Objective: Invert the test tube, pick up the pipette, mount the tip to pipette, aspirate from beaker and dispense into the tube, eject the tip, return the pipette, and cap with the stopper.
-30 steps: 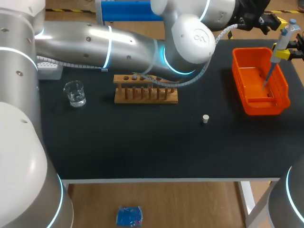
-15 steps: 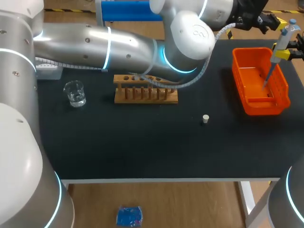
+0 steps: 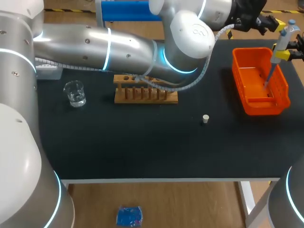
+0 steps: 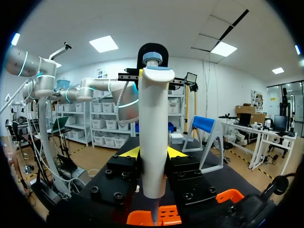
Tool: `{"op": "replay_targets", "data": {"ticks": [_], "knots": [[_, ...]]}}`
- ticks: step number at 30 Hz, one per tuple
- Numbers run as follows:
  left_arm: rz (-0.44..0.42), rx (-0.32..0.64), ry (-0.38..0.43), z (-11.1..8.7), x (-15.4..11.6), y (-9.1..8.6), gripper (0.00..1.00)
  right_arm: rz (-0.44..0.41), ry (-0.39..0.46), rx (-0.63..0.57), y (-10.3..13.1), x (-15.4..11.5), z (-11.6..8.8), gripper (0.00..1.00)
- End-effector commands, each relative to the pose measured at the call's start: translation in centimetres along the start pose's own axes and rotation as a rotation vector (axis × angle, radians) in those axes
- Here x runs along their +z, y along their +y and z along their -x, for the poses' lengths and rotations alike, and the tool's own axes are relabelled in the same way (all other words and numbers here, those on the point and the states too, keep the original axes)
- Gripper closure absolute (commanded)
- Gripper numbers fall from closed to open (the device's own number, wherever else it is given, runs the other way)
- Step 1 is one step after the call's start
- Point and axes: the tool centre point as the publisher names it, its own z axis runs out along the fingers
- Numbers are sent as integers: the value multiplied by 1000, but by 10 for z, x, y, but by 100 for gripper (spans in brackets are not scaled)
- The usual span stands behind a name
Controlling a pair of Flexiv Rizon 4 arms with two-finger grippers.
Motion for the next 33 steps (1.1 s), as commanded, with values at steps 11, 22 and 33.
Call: {"op": "replay_targets", "data": {"ticks": [11, 22, 33], "knots": [[-212, -1, 2, 1, 7, 11, 100, -1, 6, 0, 2, -1, 2, 100], [-201, 13, -3, -2, 9, 15, 100, -1, 6, 0, 2, -1, 2, 100], [-195, 16, 1, -4, 14, 22, 100, -1, 6, 0, 2, -1, 2, 100]]}}
